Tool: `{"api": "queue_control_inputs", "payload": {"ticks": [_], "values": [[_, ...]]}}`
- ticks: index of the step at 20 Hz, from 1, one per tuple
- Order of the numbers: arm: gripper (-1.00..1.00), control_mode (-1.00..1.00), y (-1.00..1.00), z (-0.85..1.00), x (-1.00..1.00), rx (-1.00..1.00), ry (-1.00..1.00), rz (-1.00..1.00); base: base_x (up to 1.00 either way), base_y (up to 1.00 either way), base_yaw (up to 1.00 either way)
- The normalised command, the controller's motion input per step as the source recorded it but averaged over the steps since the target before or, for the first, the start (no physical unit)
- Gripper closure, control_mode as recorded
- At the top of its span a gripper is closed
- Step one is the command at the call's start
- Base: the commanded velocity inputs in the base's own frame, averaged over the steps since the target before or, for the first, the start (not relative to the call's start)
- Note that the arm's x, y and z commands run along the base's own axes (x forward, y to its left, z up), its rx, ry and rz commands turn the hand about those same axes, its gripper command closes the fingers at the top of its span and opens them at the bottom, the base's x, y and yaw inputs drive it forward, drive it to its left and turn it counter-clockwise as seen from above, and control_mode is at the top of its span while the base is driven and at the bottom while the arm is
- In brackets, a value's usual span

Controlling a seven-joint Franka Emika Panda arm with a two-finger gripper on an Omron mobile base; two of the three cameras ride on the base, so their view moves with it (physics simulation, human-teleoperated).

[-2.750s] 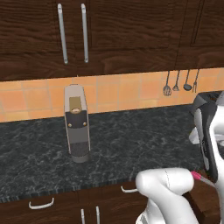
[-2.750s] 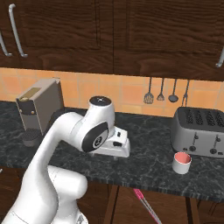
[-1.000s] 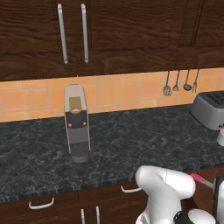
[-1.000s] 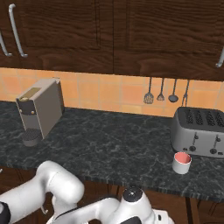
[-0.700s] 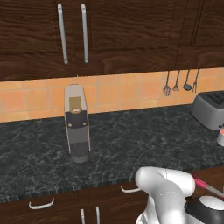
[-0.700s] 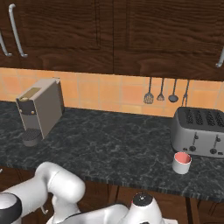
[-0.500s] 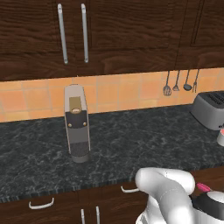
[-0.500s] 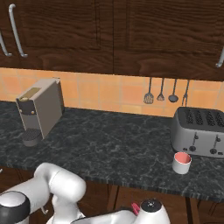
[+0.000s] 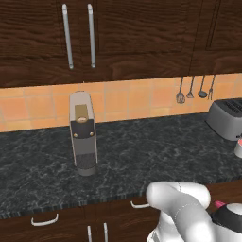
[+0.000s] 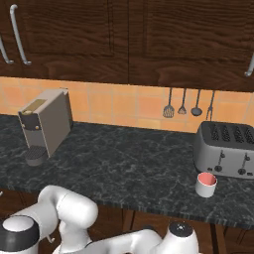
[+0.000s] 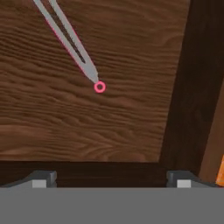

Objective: Pick the tongs from the drawer and place it on the counter.

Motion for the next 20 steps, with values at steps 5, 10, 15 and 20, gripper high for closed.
{"api": "queue_control_inputs", "payload": {"ticks": [5, 10, 15, 20], "values": [[-1.00, -1.00, 0.34, -0.01, 0.97, 0.20, -0.02, 0.09, 0.00, 0.00, 0.00], [-1.00, -1.00, 0.09, -0.37, 0.47, 0.06, -0.01, 0.19, 0.00, 0.00, 0.00], [-1.00, -1.00, -0.02, -0.39, 0.06, 0.00, -0.01, 0.12, 0.00, 0.00, 0.00], [-1.00, -1.00, 0.03, -0.24, 0.00, 0.01, 0.04, 0.02, 0.00, 0.00, 0.00]]}}
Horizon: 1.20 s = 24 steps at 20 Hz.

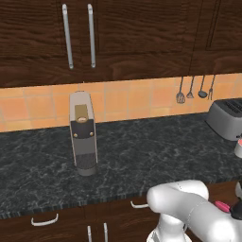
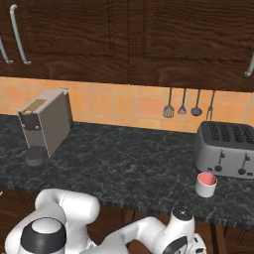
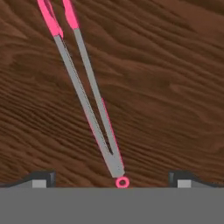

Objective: Pick the tongs from the drawer and place it on the counter.

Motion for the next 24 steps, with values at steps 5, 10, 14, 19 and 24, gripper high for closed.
{"api": "queue_control_inputs", "payload": {"ticks": [5, 10, 14, 19, 24], "values": [[-1.00, -1.00, 0.06, -0.36, 0.00, 0.04, 0.01, 0.00, 0.00, 0.00, 0.00], [-1.00, -1.00, 0.09, -0.35, 0.00, 0.01, 0.00, 0.00, 0.00, 0.00, 0.00], [-1.00, -1.00, 0.00, -0.29, 0.00, 0.00, 0.00, 0.00, 0.00, 0.00, 0.00], [-1.00, -1.00, 0.00, -0.37, 0.00, 0.00, 0.00, 0.00, 0.00, 0.00, 0.00], [-1.00, -1.00, 0.00, -0.27, 0.00, 0.00, 0.00, 0.00, 0.00, 0.00, 0.00]]}}
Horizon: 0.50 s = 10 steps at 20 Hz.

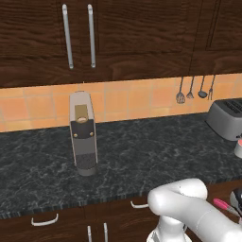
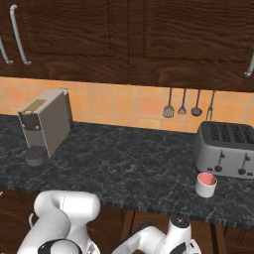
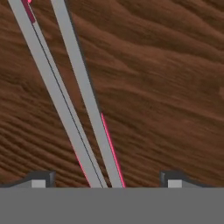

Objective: Pick the tongs from the drawer and place it on the counter.

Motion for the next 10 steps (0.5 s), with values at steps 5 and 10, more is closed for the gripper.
{"api": "queue_control_inputs", "payload": {"ticks": [5, 10], "values": [[1.00, -1.00, 0.00, -0.02, 0.00, 0.00, 0.00, 0.00, 0.00, 0.00, 0.00], [1.00, -1.00, 0.00, 0.00, 0.00, 0.00, 0.00, 0.00, 0.00, 0.00, 0.00]]}}
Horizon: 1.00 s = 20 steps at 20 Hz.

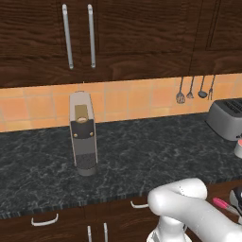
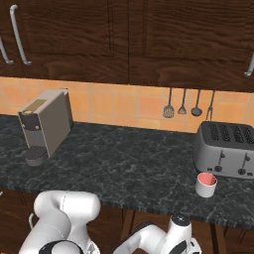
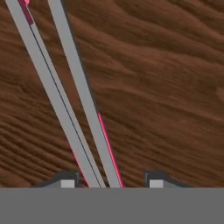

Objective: Pick the tongs from the drawer and place it on the counter.

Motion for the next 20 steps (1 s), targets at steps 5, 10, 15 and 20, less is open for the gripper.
{"api": "queue_control_inputs", "payload": {"ticks": [5, 10, 15, 20], "values": [[1.00, -1.00, -0.11, 0.06, -0.13, 0.00, 0.00, 0.00, 0.00, 0.00, 0.00], [1.00, -1.00, -0.61, 0.63, -0.83, 0.03, 0.00, -0.10, 0.00, 0.00, 0.00], [1.00, -1.00, -0.12, 1.00, -0.36, 0.01, 0.00, -0.14, 0.00, 0.00, 0.00], [1.00, -1.00, 0.28, 0.99, 0.10, 0.01, 0.00, -0.08, 0.00, 0.00, 0.00]]}}
